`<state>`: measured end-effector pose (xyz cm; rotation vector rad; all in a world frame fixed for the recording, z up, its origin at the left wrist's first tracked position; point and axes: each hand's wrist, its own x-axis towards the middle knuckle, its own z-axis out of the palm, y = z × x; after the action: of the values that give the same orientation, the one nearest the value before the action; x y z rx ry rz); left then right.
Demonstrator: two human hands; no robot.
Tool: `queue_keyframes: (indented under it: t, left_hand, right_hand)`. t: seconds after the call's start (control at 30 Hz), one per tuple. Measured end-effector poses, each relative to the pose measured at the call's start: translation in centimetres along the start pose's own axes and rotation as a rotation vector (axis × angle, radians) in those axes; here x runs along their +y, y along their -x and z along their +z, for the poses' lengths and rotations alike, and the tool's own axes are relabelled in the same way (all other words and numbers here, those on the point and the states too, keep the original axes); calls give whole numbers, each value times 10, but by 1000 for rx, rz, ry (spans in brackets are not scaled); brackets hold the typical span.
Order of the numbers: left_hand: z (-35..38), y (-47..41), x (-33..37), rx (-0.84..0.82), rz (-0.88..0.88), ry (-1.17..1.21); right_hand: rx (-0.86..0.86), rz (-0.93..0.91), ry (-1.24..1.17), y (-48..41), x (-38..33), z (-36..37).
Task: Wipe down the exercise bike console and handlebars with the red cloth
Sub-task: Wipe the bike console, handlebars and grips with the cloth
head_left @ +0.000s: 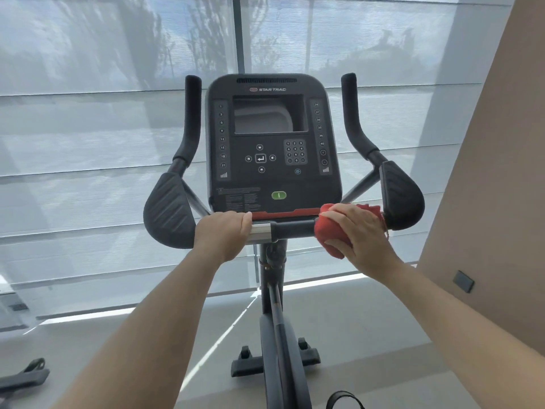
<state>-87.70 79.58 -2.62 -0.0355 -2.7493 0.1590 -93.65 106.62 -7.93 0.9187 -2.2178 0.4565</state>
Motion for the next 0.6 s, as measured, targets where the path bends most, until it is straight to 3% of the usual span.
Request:
queue_keyframes:
  t: [0.23,0.43,0.6]
  left_hand:
    - [3,-1,0,-3,0,-3]
    - [5,-2,-1,-3,0,-27]
    - [3,-1,-1,-18,-5,-27]
  right_hand:
    - [-127,-25,24,8,42,-34]
    - [-49,-21,14,4,19,-19]
    - [-112,-52,1,-4,11,-14]
